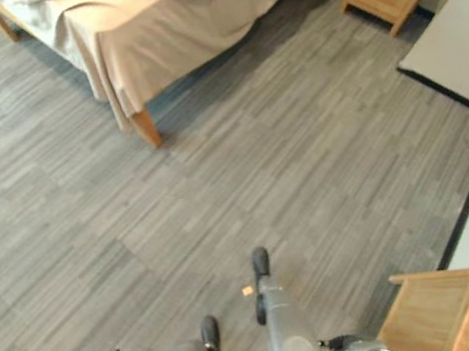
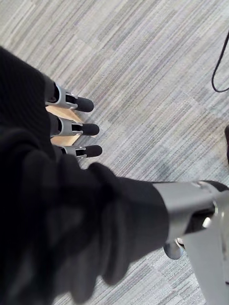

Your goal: Tidy up the quilt and then pick up the clothes from the bed and put them into the laundry hamper.

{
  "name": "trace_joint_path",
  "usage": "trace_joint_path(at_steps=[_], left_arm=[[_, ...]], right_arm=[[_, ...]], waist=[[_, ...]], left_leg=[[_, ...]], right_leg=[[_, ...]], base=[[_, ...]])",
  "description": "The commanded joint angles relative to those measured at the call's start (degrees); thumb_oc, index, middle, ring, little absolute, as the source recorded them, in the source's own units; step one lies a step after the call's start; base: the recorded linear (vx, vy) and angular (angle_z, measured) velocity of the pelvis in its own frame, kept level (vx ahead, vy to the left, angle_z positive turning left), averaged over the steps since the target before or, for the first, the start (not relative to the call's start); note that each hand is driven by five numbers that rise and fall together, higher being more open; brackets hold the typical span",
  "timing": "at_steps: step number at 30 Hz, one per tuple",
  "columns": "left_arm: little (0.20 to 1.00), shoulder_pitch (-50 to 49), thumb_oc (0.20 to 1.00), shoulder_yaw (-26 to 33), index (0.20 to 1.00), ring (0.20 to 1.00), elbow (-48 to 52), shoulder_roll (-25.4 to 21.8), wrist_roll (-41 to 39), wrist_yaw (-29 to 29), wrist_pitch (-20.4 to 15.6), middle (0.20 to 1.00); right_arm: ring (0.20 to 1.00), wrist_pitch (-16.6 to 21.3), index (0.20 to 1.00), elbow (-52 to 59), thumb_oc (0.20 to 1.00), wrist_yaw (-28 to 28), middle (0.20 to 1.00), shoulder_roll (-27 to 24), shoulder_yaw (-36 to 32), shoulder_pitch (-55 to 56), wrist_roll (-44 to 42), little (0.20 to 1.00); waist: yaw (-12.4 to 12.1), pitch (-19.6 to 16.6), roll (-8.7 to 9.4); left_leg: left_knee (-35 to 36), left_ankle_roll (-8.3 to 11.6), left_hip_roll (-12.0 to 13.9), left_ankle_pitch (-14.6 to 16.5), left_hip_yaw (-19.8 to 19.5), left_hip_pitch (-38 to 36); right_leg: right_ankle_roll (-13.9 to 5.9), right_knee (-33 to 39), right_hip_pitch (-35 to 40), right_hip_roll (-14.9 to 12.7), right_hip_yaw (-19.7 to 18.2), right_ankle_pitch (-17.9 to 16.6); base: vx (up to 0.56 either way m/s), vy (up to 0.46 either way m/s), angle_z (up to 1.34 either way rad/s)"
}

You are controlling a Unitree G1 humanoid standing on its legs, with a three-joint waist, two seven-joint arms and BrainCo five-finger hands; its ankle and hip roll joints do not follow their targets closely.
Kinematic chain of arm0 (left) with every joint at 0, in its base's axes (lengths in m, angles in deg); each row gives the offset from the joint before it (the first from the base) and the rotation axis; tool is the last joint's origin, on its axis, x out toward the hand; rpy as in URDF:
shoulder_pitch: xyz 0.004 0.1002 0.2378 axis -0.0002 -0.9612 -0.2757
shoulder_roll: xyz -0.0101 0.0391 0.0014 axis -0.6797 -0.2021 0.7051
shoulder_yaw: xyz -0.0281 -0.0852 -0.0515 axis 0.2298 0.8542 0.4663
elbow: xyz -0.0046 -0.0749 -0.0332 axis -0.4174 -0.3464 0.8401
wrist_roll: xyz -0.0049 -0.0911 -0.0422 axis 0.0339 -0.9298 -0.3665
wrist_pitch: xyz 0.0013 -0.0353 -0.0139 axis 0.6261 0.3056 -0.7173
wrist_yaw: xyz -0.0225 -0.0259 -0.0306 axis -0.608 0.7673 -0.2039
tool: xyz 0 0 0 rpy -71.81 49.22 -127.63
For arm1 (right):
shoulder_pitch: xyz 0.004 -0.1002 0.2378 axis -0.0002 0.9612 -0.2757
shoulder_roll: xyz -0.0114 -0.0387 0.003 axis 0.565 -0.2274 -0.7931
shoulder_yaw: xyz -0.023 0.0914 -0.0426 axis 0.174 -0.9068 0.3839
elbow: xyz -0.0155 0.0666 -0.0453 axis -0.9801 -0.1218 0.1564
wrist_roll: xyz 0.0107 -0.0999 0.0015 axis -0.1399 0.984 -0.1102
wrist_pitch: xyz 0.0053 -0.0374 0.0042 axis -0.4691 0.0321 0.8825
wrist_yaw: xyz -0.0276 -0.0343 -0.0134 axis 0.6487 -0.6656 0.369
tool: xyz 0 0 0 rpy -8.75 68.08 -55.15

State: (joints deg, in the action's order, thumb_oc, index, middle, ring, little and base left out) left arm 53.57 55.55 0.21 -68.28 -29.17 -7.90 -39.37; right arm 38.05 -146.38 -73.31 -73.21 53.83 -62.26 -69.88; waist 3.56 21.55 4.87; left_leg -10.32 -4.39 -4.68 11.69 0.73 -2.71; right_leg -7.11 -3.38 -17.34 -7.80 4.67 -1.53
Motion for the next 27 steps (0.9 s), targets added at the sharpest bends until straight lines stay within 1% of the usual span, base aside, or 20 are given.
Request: trace_joint_path(at_steps=[1, 2, 3, 4, 5, 6, 7, 8, 10, 11, 12, 13, 16, 18, 21, 23, 24, 25, 26, 27], left_arm=[[1.000, -1.98, 1.000, -1.77, 1.000, 1.000, 0.56, 3.45, 1.33, -0.35, 0.57, 1.000], [1.000, -2.55, 1.000, -2.13, 1.000, 1.000, 0.41, 3.84, 1.53, -0.54, 0.79, 1.000], [1.000, -3.30, 1.000, -2.07, 1.000, 1.000, 0.38, 4.32, 1.51, -0.83, 1.37, 1.000], [1.000, -3.88, 1.000, -2.53, 1.000, 1.000, 0.37, 4.45, 1.21, -0.26, 2.18, 1.000], [1.000, -3.53, 1.000, -2.68, 1.000, 1.000, 0.58, 4.44, 0.52, 0.18, 1.32, 1.000], [1.000, -3.48, 1.000, -2.42, 1.000, 1.000, 0.57, 4.68, -0.13, -0.02, 0.56, 1.000], [1.000, -3.33, 1.000, -2.03, 1.000, 1.000, 0.84, 5.03, -0.67, -0.38, 0.09, 1.000], [1.000, -2.76, 1.000, -1.67, 1.000, 1.000, 1.34, 5.31, -1.53, -0.73, -0.55, 1.000], [1.000, -2.01, 1.000, -1.76, 1.000, 1.000, 1.97, 5.41, -1.84, -1.19, -1.11, 1.000], [1.000, -1.30, 1.000, -1.86, 1.000, 1.000, 2.23, 5.24, -2.82, -1.65, -1.79, 1.000], [1.000, -1.15, 1.000, -1.85, 1.000, 1.000, 2.27, 5.14, -3.13, -1.76, -1.88, 1.000], [1.000, -0.98, 1.000, -1.79, 1.000, 1.000, 2.21, 4.88, -3.68, -1.87, -2.26, 1.000], [1.000, -1.69, 1.000, -2.38, 1.000, 1.000, 2.03, 3.81, -4.72, -2.13, -3.17, 1.000], [1.000, -2.29, 1.000, -2.79, 1.000, 1.000, 1.76, 4.06, -6.88, -2.97, -2.73, 1.000], [1.000, -3.05, 1.000, 0.09, 1.000, 1.000, 0.33, 5.18, -8.39, -3.87, -1.35, 1.000], [1.000, -3.51, 1.000, 1.39, 1.000, 1.000, -1.01, 5.61, -6.15, -4.26, 0.45, 1.000], [1.000, -3.98, 1.000, 1.96, 1.000, 1.000, -1.98, 5.44, -4.48, -4.55, 0.15, 1.000], [1.000, -3.96, 1.000, 2.06, 1.000, 1.000, -2.19, 5.28, -4.31, -4.43, 0.11, 1.000], [1.000, -3.99, 1.000, 2.72, 1.000, 1.000, -2.18, 4.74, -3.09, -3.96, -0.98, 1.000], [1.000, -3.88, 1.000, 2.86, 1.000, 1.000, -1.98, 4.24, -3.60, -3.84, -1.68, 1.000]], right_arm=[[1.000, -0.48, 1.000, -0.08, 1.000, -0.89, 1.000, -1.20, 1.16, 0.92, 0.69, 1.000], [1.000, -0.72, 1.000, -0.51, 1.000, -1.21, 1.000, -1.09, 0.78, 1.65, 1.51, 1.000], [1.000, -1.52, 1.000, -0.94, 1.000, -1.50, 1.000, -1.18, 0.08, 2.45, 3.12, 1.000], [1.000, -0.74, 1.000, -2.72, 1.000, -1.44, 1.000, -1.49, -0.23, 2.96, 5.97, 1.000], [1.000, 2.07, 1.000, -3.45, 1.000, -2.43, 1.000, -2.08, -0.02, 3.11, 5.80, 1.000], [1.000, 2.74, 1.000, -2.91, 1.000, -2.91, 1.000, -2.26, 0.31, 2.84, 5.23, 1.000], [1.000, 2.73, 1.000, -1.94, 1.000, -3.60, 1.000, -2.41, 0.76, 2.31, 4.54, 1.000], [1.000, 3.48, 1.000, -0.54, 1.000, -4.47, 1.000, -2.84, 1.44, 1.69, 3.72, 1.000], [1.000, 4.09, 1.000, 0.72, 1.000, -4.76, 1.000, -3.30, 2.03, 0.91, 2.57, 1.000], [1.000, 5.08, 1.000, 1.50, 1.000, -4.80, 1.000, -3.49, 2.52, -0.03, 1.98, 1.000], [1.000, 5.37, 1.000, 1.67, 1.000, -4.82, 1.000, -3.48, 2.64, -0.24, 1.88, 1.000], [1.000, 5.66, 1.000, 2.05, 1.000, -4.92, 1.000, -3.45, 3.00, -1.00, 1.41, 1.000], [1.000, 5.66, 1.000, 3.25, 1.000, -4.79, 1.000, -3.64, 4.50, -3.45, -2.84, 1.000], [1.000, 5.36, 1.000, 3.38, 1.000, -4.82, 1.000, -3.67, 4.69, -3.16, -3.68, 1.000], [1.000, 4.84, 1.000, 2.66, 1.000, -5.40, 1.000, -3.28, 4.25, -2.67, -2.08, 1.000], [1.000, 3.47, 1.000, 1.46, 1.000, -5.73, 1.000, -2.93, 2.90, -2.31, -1.95, 1.000], [1.000, 3.35, 1.000, 1.24, 1.000, -5.76, 1.000, -2.53, 1.20, -1.26, -1.16, 1.000], [1.000, 3.48, 1.000, 1.33, 1.000, -5.74, 1.000, -2.53, 0.89, -0.83, -0.93, 1.000], [1.000, 4.15, 1.000, 1.47, 1.000, -5.53, 1.000, -2.54, 0.51, -0.12, -0.13, 1.000], [1.000, 4.62, 1.000, 1.47, 1.000, -5.43, 1.000, -2.55, 0.86, 0.06, 0.52, 1.000]], waist=[[1.38, -1.53, 0.08], [1.98, -2.15, -0.30], [2.92, -3.59, -1.33], [4.23, -6.06, -3.47], [4.83, -7.85, -3.95], [4.73, -8.09, -4.35], [4.46, -8.30, -3.84], [3.40, -7.99, -3.01], [1.93, -6.91, -2.29], [0.77, -5.71, -2.02], [0.62, -5.65, -1.81], [-0.18, -4.87, -1.99], [-4.59, -3.04, -3.59], [-6.30, -2.43, -4.10], [-7.62, -4.12, -3.56], [-8.64, -6.72, -3.40], [-8.78, -8.19, -3.83], [-8.58, -8.43, -4.37], [-7.59, -8.55, -5.29], [-6.95, -8.27, -5.99]], left_leg=[[-8.66, -1.24, -1.56, 8.41, -0.53, -1.52], [-9.66, -0.71, -0.82, 9.02, -0.30, -3.33], [-10.44, 0.85, 1.32, 7.97, -0.14, -6.49], [-12.39, 4.02, 5.80, 2.15, -0.37, -10.98], [-20.28, 6.10, 7.47, -6.53, -0.50, -9.18], [-23.15, 6.65, 8.18, -9.06, -0.50, -8.03], [-29.18, 6.92, 8.41, -11.41, -0.52, -4.59], [-35.56, 6.14, 6.89, -11.99, -0.67, 3.46], [-36.99, 4.58, 4.35, -10.57, -0.12, 12.55], [-33.09, 3.32, 3.01, -9.78, 0.75, 17.54], [-31.62, 3.09, 2.64, -9.88, 0.94, 18.28], [-26.54, 2.77, 2.39, -9.91, 1.23, 19.25], [0.94, 4.83, 1.51, -16.88, 0.08, 22.57], [7.35, 5.35, 1.48, -18.70, -0.65, 25.10], [8.53, 4.72, 3.07, -16.50, 2.62, 24.43], [7.27, 4.22, 4.42, -15.72, 5.36, 23.03], [4.69, 2.94, 4.57, -14.81, 5.64, 21.66], [3.98, 2.38, 4.67, -14.41, 5.63, 20.94], [1.94, 1.22, 4.36, -13.64, 5.59, 18.85], [0.87, 0.71, 4.18, -12.81, 4.72, 17.39]], right_leg=[[-3.41, 6.41, 1.31, -0.37, 0.12, -9.18], [-2.97, 5.26, 1.03, -0.40, 0.14, -8.68], [-1.99, 3.66, 1.29, 0.18, -0.14, -7.37], [-0.58, -2.41, 0.62, 1.47, -0.54, -5.76], [1.62, -4.63, 1.94, 2.50, -0.19, -4.31], [2.63, -4.84, 3.12, 3.46, 0.40, -3.22], [3.73, -4.14, 5.08, 3.97, 0.15, -2.55], [4.78, -2.79, 7.99, 4.37, -0.75, -1.74], [5.12, -1.91, 11.21, 4.95, -2.24, -0.63], [5.29, -1.83, 13.27, 5.72, -3.55, 0.40], [5.28, -1.89, 13.32, 5.68, -3.78, 0.54], [5.27, -2.15, 14.35, 6.49, -4.50, 1.37], [4.96, -1.00, 19.97, 10.85, -7.09, 4.92], [5.10, -1.68, 24.01, 11.74, -8.90, 7.67], [3.36, -6.32, 30.02, 8.60, -8.04, 12.39], [1.40, -14.91, 32.46, 4.20, -3.30, 13.44], [-0.80, -29.69, 29.14, -0.11, -0.41, 9.20], [-0.89, -33.82, 27.36, -0.83, -0.09, 7.01], [-0.90, -46.39, 18.89, -2.63, -0.37, 1.89], [-0.11, -49.73, 14.13, -2.37, -0.82, 0.75]], base=[[0.86, -0.114, 0.30], [0.82, -0.114, 0.30], [1.25, -0.177, 0.29], [1.34, -0.199, 0.19], [1.10, -0.167, 0.21], [0.72, -0.148, 0.09], [0.50, -0.143, 0.13], [0.41, -0.137, -0.05], [0.30, -0.073, 0.02], [0.25, -0.029, -0.02], [0.31, -0.004, -0.15], [0.38, 0.024, -0.35], [0.65, 0.063, -0.58], [0.68, 0.105, -0.40], [0.66, 0.248, -0.76], [0.68, 0.309, -0.76], [0.51, 0.289, -0.17], [0.63, 0.406, -0.35], [0.42, 0.293, -0.46], [0.49, 0.294, -0.25]])
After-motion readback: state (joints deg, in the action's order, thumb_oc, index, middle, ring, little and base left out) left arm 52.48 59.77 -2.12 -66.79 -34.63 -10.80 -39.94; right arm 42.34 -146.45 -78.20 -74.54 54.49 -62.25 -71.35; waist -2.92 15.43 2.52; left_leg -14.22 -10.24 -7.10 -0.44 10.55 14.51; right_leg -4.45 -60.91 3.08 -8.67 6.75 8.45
